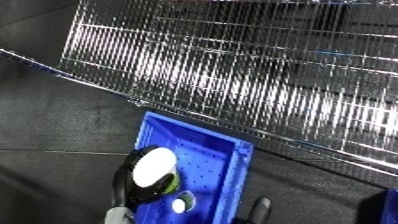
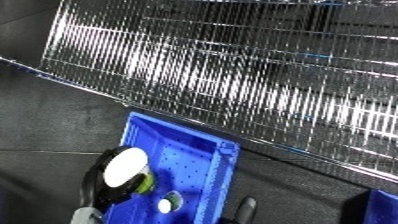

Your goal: Pick up the object and place it into the box

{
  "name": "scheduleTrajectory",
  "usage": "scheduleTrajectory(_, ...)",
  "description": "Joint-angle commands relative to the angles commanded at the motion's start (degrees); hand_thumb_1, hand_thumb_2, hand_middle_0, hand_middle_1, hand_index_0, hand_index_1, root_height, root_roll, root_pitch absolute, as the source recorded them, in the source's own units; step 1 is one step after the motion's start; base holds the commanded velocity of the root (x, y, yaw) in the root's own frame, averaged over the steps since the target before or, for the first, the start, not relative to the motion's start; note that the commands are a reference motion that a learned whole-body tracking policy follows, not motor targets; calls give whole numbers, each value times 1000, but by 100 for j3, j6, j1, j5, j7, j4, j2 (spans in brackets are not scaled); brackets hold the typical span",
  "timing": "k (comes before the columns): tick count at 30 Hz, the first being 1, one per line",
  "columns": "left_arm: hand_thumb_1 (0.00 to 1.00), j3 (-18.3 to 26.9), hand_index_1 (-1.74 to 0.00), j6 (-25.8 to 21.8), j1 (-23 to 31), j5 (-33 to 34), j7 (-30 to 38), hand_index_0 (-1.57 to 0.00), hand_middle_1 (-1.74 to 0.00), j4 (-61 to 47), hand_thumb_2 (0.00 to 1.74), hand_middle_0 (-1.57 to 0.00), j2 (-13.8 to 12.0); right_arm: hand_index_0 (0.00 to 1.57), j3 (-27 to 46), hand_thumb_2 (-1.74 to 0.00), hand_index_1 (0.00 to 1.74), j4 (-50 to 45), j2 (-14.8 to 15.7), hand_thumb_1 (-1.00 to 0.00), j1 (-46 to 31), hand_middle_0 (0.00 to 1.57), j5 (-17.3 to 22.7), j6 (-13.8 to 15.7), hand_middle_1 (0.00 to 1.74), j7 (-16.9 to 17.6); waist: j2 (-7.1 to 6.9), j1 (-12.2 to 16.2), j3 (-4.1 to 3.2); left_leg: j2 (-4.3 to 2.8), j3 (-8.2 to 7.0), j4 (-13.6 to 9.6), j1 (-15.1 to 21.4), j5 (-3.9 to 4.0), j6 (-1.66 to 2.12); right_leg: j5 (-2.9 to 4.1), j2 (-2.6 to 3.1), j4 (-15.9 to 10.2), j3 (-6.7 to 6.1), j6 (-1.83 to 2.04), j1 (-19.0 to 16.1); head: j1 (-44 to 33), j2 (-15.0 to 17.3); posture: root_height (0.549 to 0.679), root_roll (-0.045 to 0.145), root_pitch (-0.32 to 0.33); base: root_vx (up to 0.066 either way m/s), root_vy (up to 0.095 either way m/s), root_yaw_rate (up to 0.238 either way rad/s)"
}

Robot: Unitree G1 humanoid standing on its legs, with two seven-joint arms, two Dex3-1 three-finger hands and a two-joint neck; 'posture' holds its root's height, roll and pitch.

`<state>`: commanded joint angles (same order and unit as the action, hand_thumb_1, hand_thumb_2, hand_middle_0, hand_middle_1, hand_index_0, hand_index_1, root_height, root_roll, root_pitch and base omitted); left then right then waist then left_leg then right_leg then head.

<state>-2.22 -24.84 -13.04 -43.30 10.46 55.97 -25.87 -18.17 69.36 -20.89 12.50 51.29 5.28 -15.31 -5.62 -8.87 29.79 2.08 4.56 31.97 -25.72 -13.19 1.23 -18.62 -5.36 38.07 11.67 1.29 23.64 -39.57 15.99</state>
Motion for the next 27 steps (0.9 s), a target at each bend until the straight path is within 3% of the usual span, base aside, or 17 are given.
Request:
scheduleTrajectory(6,0,99,0,147,-37,-42,-167,0,0,491,0,0,-110,0,-35,0,0,2,-42,0,30,0,-57,-58,0,18,15,54,0,6,-29,12,13,-10,0,8,14,-42,-45,6,-4,-5,-78,646,36,78,-1,23,-46)
scheduleTrajectory(14,0,53,0,188,-32,-73,-459,0,0,773,0,0,-118,0,-63,0,0,-1,-55,0,76,0,-59,-39,0,42,57,85,0,38,-46,23,-11,-25,-7,28,23,-97,-77,16,14,-15,-219,647,36,83,-9,11,-45)
scheduleTrajectory(27,0,-81,0,313,-43,-251,-923,0,0,845,0,0,-24,0,-31,0,0,-52,-37,0,166,0,-51,-25,0,58,188,118,0,83,-115,98,10,-84,-29,72,-23,-82,-108,58,24,511,-350,647,36,75,-4,-7,-26)
